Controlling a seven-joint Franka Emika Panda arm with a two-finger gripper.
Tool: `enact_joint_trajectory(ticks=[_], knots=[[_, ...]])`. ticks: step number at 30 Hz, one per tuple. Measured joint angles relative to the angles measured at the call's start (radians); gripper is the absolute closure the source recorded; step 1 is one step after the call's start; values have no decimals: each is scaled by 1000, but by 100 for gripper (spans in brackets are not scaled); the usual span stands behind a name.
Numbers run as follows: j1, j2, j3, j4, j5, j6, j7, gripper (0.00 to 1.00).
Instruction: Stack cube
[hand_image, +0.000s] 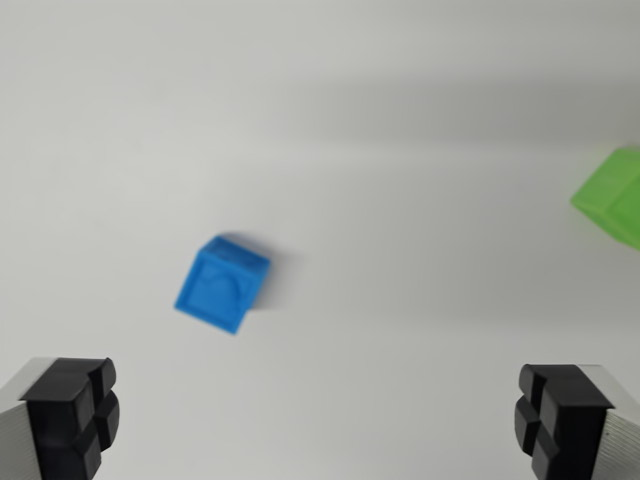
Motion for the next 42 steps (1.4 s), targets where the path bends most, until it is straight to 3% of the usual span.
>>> enact_joint_trajectory(ticks=[18, 42], knots=[[0, 1, -3, -2, 0, 2, 1, 0], [-19, 32, -36, -27, 0, 48, 31, 0]])
